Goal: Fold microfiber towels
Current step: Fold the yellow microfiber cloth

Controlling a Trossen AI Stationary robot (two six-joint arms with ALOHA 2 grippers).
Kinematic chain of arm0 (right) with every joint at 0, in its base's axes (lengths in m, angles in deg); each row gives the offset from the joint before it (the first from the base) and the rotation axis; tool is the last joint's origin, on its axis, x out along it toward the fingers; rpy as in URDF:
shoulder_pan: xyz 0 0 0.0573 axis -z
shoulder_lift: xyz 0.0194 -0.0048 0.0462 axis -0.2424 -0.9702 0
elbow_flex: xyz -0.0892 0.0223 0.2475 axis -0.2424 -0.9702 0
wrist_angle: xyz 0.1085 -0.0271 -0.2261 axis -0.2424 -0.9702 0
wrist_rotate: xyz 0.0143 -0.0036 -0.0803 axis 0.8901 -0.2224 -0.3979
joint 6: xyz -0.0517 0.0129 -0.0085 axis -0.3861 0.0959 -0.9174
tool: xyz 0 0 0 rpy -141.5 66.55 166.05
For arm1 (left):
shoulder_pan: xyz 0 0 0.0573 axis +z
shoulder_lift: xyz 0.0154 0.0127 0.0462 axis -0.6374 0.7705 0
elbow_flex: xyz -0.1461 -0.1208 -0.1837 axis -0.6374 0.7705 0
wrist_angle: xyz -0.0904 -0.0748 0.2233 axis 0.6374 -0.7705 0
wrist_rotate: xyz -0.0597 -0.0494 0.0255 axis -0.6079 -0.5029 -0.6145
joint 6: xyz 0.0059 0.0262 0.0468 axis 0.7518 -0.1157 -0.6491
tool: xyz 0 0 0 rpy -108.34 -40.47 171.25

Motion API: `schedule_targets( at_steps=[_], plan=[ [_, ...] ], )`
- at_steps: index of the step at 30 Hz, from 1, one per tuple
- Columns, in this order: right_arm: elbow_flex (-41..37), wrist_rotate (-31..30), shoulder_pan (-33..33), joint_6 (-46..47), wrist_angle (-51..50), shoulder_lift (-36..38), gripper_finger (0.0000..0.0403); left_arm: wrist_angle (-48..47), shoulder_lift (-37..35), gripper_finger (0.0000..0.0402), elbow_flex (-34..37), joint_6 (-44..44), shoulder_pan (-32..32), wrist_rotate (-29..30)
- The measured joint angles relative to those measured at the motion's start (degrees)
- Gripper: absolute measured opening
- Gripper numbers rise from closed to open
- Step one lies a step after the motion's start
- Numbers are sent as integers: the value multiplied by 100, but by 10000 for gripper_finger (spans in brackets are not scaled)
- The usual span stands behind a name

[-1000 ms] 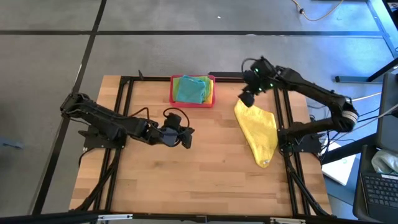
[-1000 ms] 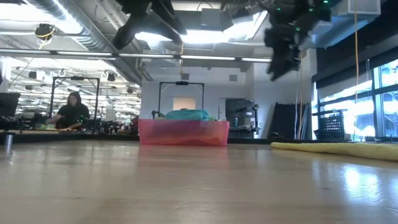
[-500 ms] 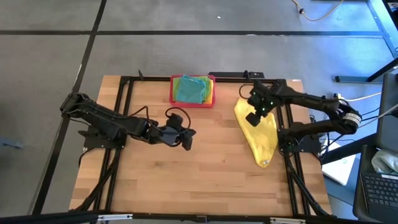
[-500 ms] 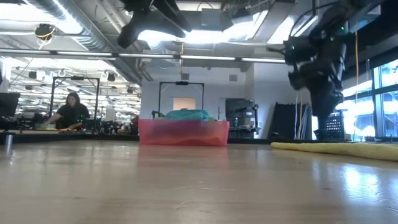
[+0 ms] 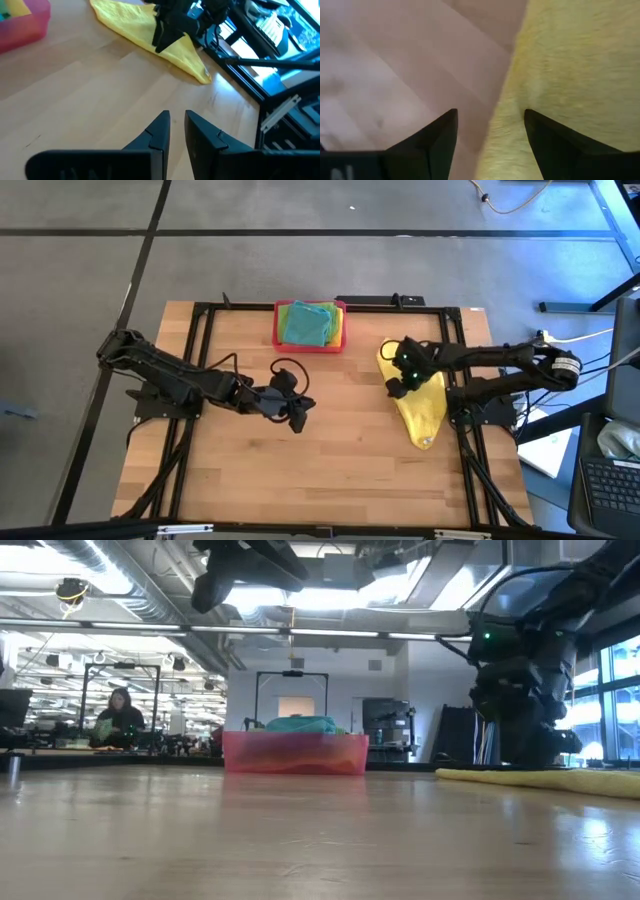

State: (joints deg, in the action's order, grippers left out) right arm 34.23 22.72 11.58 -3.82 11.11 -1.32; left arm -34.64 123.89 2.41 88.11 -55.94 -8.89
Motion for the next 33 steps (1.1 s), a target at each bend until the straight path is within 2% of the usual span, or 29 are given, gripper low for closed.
schedule_targets(
  at_steps=[6, 12, 18, 21, 25, 29, 33],
  plan=[
    [-459, -17, -708, 1451, 1431, 0, 232, 0, -4, 49, 0, -98, 0, -300],
    [-531, -402, -1399, 2532, 2270, 0, 232, 1, -4, 49, 0, -445, 0, -751],
    [-529, -1591, -2172, 3550, 3358, -81, 232, -9, -7, 49, 0, -669, -26, -895],
    [-503, -1854, -2537, 3978, 3854, -301, 232, -45, -9, 49, 0, -852, -82, -897],
    [-258, -1723, -2797, 3580, 3825, -453, 232, -93, -11, 49, 0, -969, -193, -897],
    [35, -1725, -2778, 2997, 3306, -406, 231, -93, -11, 49, 0, -973, -319, -897],
    [660, -1727, -2556, 2295, 1619, -355, 216, -104, -11, 49, 0, -974, -408, -900]
  ],
)
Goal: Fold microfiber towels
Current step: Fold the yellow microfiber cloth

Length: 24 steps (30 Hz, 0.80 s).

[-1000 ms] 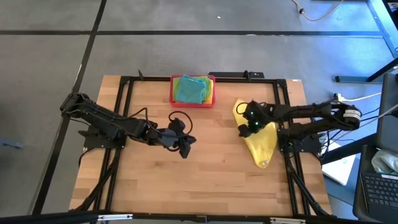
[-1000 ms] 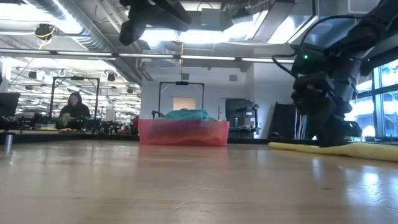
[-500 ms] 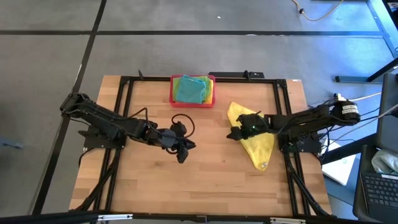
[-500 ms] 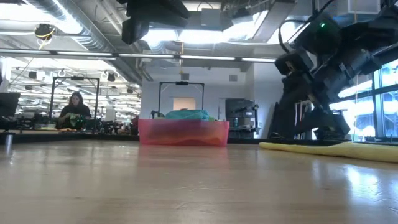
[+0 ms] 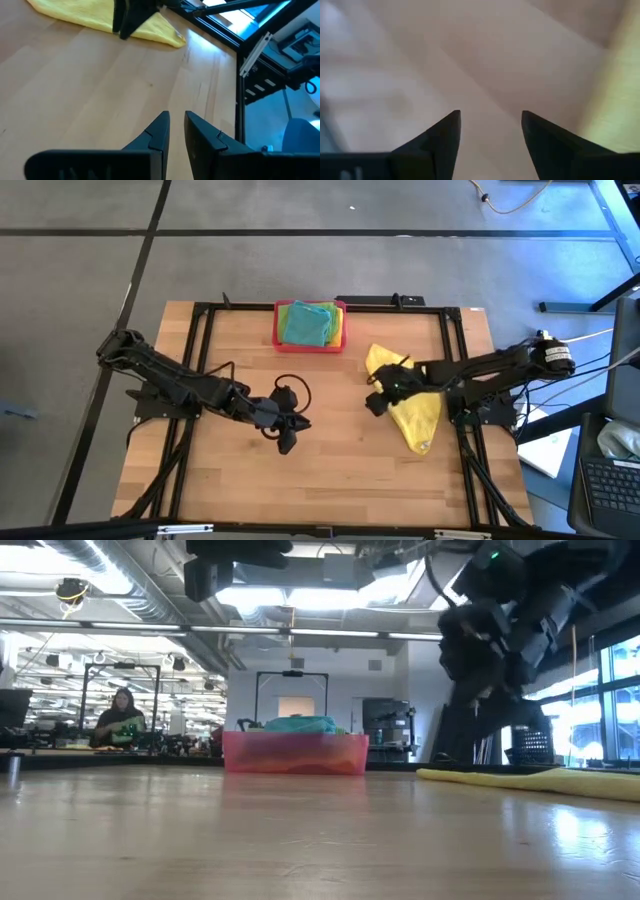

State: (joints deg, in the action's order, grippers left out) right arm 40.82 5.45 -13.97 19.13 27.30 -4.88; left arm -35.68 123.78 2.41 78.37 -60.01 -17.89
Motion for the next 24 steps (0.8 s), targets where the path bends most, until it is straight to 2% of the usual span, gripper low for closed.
schedule_targets(
  at_steps=[3, 7, 11, 13, 15, 20, 24],
  plan=[
    [471, -86, 201, -785, -1347, -3, 199, -13, 0, 49, 0, 7, -5, 2],
    [931, -750, 443, -1461, -2574, -3, 177, 13, -2, 49, 0, 52, 34, 3],
    [908, -1627, 661, -1409, -3180, -23, 159, 197, -2, 49, 0, 63, 43, 154],
    [726, -1776, 786, -1059, -3436, -127, 155, 250, -2, 49, 0, 221, 43, 307],
    [419, -1586, 870, -860, -3298, -254, 152, 248, -4, 49, 0, 438, 43, 442],
    [-196, -215, 787, -741, -1781, -494, 136, 236, -4, 49, 0, 775, 43, 781],
    [-256, 85, 408, -792, -1169, -589, 103, 203, -2, 49, -2, 1073, 60, 1102]
  ],
)
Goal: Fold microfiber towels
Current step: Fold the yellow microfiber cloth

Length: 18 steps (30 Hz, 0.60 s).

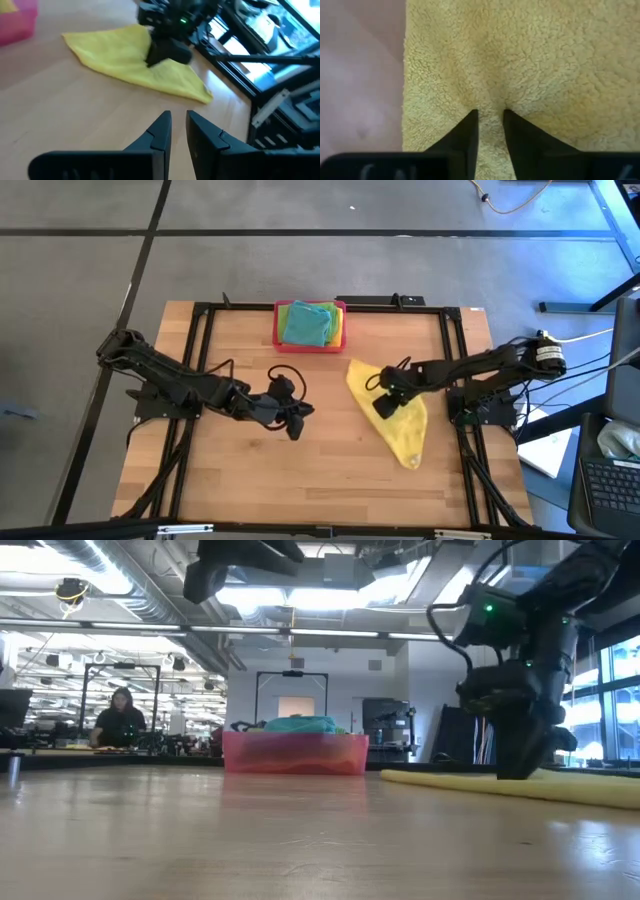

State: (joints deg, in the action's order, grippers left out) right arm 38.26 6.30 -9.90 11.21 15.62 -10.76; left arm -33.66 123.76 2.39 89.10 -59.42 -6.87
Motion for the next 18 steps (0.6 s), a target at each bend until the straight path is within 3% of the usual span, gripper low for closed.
schedule_targets(
  at_steps=[9, 14, 18],
  plan=[
    [-27, 872, -978, -199, 2341, -321, 28, -814, 0, 51, -2, 194, 328, -70],
    [-36, 1153, -1443, -43, 3200, -805, 21, -558, 191, 80, -2, -1158, 630, -1144],
    [141, 1761, -1533, -206, 3221, -933, 22, -353, 470, 117, -1, -1530, 937, -1800]
  ],
)
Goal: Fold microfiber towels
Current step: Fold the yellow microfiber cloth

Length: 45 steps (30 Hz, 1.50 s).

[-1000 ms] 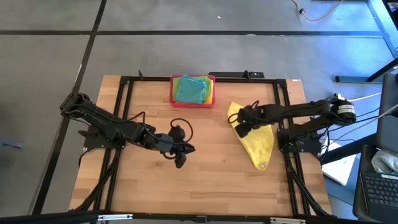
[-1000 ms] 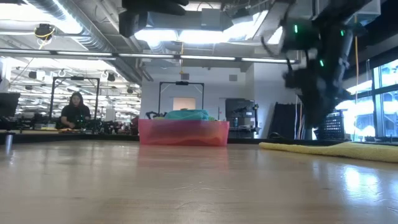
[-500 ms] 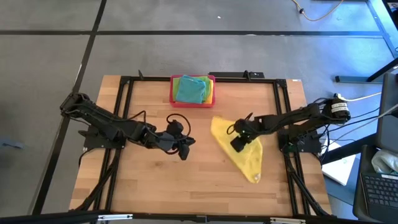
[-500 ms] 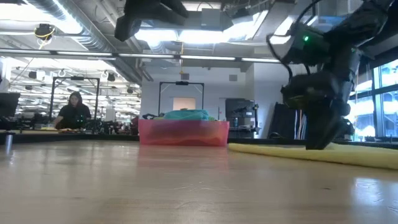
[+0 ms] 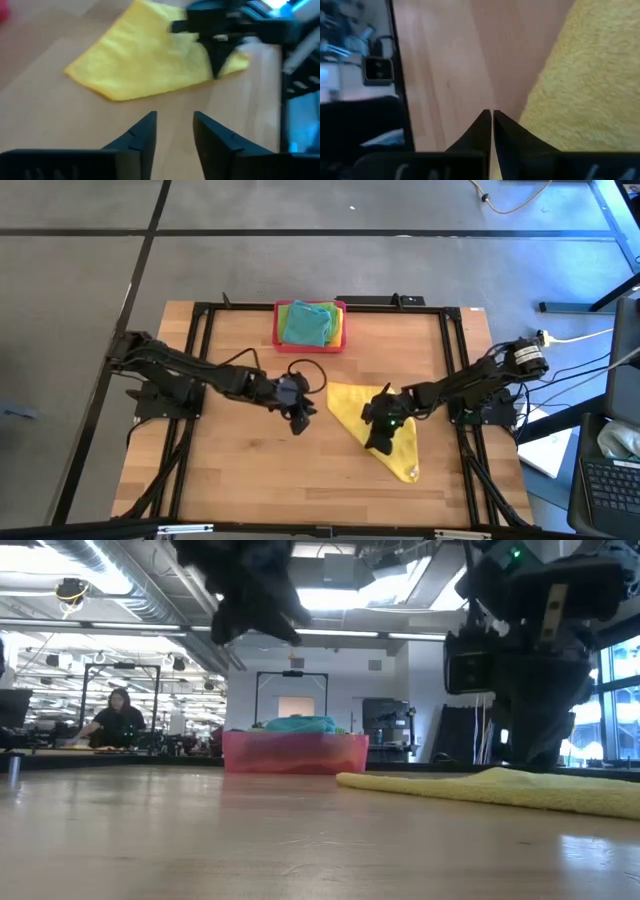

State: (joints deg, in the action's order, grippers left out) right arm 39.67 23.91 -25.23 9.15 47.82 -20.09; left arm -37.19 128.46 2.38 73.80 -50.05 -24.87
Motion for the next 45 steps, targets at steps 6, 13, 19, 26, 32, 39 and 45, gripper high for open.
schedule_targets(
  at_steps=[6, 13, 19, 26, 32, 39, 45],
  plan=[
    [393, -798, 53, -713, -1205, 565, 5, 413, 264, 150, -1, -351, 397, 80],
    [591, -2677, 139, -1103, -2654, 508, 9, 1361, 1041, 147, -20, -1621, 845, -486],
    [468, -1363, 161, -1031, -1854, -114, 4, 1403, 1778, 147, -490, -2216, 1093, -872],
    [819, -878, -154, -1036, -1508, -631, 8, 1157, 2447, 147, -690, -2337, 1405, -2623],
    [903, -811, -175, -1259, -1547, -658, 7, -72, 2386, 147, -692, -2538, 1562, -3534],
    [901, -765, -175, -1420, -1548, -658, 10, -378, 2358, 147, -688, -2954, 1525, -3108],
    [901, -735, -175, -1489, -1527, -658, 5, -782, 2527, 147, -693, -3134, 1359, -2845]
  ],
)
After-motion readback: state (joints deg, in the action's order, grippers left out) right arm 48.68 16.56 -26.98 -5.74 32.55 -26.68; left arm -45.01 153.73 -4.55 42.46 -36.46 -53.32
